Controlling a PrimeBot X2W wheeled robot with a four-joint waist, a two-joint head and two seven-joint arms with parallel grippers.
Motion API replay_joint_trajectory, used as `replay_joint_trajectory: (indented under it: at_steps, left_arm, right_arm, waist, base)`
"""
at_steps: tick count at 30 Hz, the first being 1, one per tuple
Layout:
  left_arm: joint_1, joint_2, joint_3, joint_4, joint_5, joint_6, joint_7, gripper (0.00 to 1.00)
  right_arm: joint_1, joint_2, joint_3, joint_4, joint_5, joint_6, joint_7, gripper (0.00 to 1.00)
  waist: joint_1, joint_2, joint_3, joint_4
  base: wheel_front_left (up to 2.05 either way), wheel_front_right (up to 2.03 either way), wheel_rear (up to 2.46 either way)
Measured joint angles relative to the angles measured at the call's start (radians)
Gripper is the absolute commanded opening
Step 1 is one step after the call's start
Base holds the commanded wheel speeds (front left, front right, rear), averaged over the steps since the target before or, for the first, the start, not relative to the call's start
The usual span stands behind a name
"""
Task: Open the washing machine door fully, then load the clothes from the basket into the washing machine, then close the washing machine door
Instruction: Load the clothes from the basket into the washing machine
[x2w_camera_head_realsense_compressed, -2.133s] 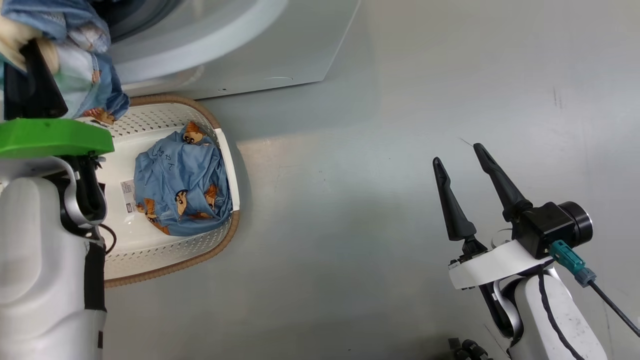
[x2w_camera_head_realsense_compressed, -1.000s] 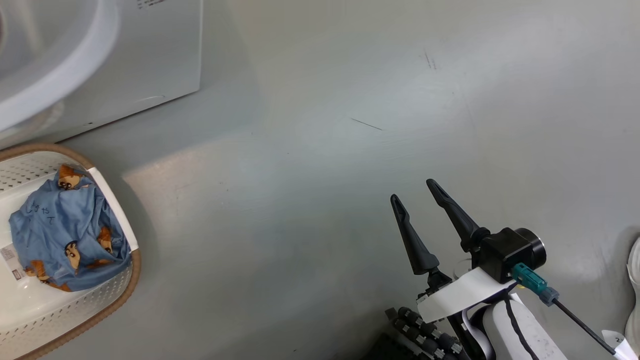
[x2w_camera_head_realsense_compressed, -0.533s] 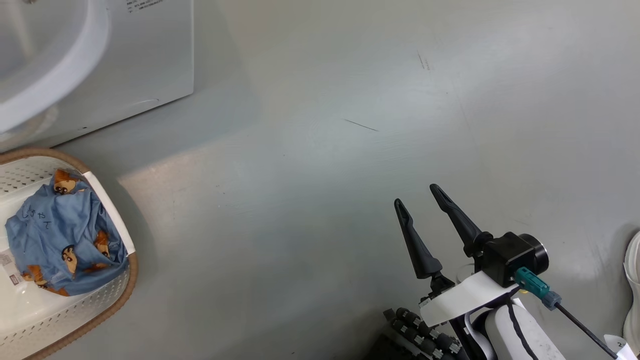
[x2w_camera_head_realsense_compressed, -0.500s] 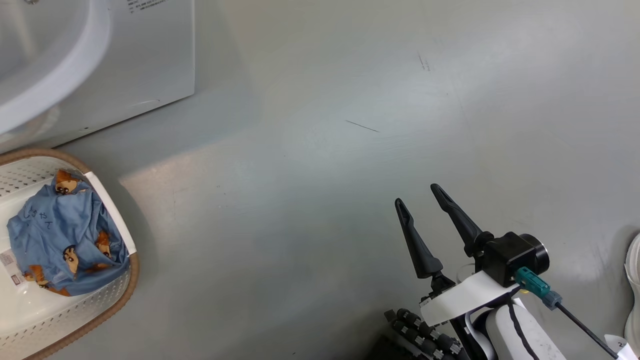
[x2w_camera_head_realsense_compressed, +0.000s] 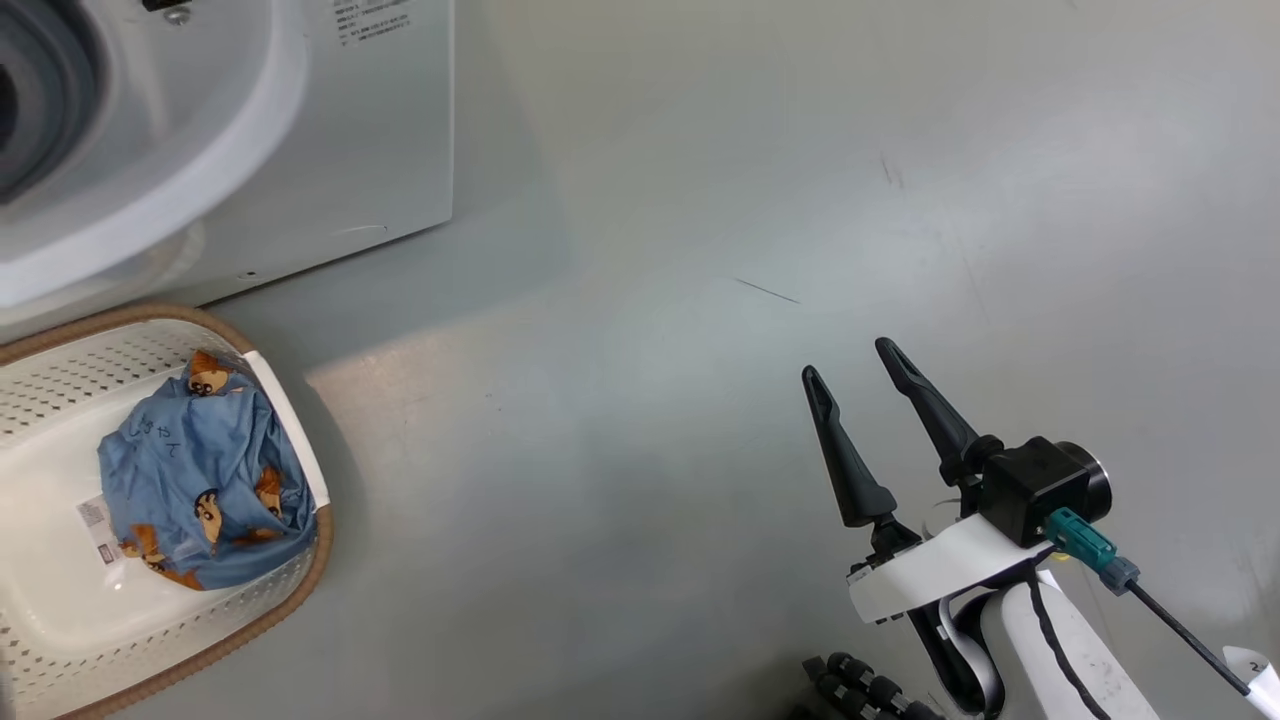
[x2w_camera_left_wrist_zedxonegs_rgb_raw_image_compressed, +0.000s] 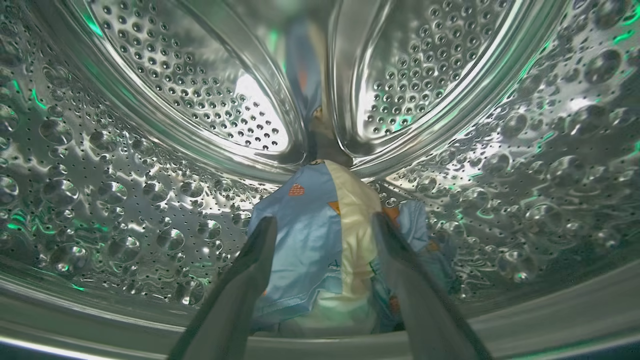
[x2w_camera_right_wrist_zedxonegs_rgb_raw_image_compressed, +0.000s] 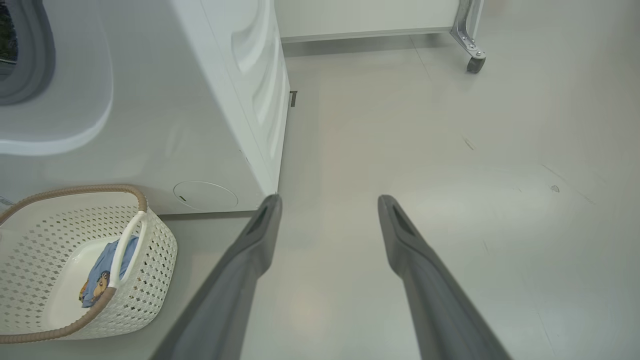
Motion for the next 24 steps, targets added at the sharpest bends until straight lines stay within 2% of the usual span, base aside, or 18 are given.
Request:
replay_joint_trajectory:
  at_steps: [13, 19, 24]
  left_arm:
    - [0.145, -0.125, 0.000, 0.073, -0.024, 0.006, -0.138, 1.00]
    - [0.221, -0.177, -0.014, 0.087, -0.027, 0.003, -0.166, 1.00]
    - [0.299, -0.212, -0.016, 0.084, -0.038, -0.022, -0.181, 1.00]
  right_arm:
    - [-0.007, -0.002, -0.046, 0.045, -0.015, 0.000, 0.000, 1.00]
    - [-0.004, -0.002, -0.074, 0.060, -0.019, 0.000, 0.000, 1.00]
    - [0.018, -0.008, -0.093, 0.070, -0.023, 0.000, 0.000, 1.00]
  waist:
    - [0.0000, 0.0000, -0.136, 0.072]
    - [0.0000, 0.0000, -0.213, 0.111]
    - [-0.0001, 0.0000, -0.282, 0.143]
  base:
    - [0.00, 0.00, 0.00]
    - [0.00, 0.00, 0.00]
    - [0.00, 0.00, 0.00]
